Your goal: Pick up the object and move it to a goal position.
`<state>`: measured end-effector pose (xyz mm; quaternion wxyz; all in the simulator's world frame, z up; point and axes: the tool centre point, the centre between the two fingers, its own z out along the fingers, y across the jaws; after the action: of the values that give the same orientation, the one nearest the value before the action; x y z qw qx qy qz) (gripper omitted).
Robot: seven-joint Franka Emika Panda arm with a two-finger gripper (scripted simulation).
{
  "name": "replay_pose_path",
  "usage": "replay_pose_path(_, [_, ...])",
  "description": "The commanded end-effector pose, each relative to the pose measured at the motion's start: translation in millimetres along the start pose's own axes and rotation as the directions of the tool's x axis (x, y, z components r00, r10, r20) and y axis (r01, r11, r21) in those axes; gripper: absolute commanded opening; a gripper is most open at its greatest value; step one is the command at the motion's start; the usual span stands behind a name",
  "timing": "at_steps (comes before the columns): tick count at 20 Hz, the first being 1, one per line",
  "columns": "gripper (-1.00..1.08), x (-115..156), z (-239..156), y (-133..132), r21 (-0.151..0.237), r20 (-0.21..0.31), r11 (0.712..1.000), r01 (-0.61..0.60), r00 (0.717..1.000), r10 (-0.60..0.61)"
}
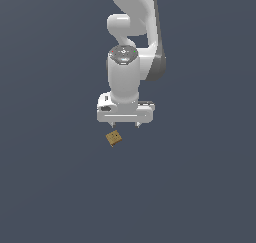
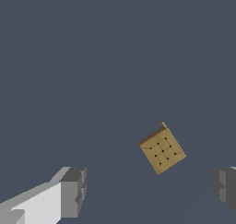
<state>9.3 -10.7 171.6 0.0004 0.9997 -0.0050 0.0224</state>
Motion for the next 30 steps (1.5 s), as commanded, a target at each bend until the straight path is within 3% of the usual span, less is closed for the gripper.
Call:
replay_pose_path(1, [1.00,0,0,0,0.000,0.000,1.000,0.000,1.000,0.000])
replay_pose_path(14, [1.00,10,-19,11,-0.017,-0.030,0.999,0.034,0.999,-0.034])
replay_pose_path(22, [1.00,8,-9,15,-0.019,-0.023,0.997,0.075,0.997,-0.075])
replay_pose_path(30, [1.00,2,20,27,-0.018,-0.004,0.982,0.190,0.982,-0.191])
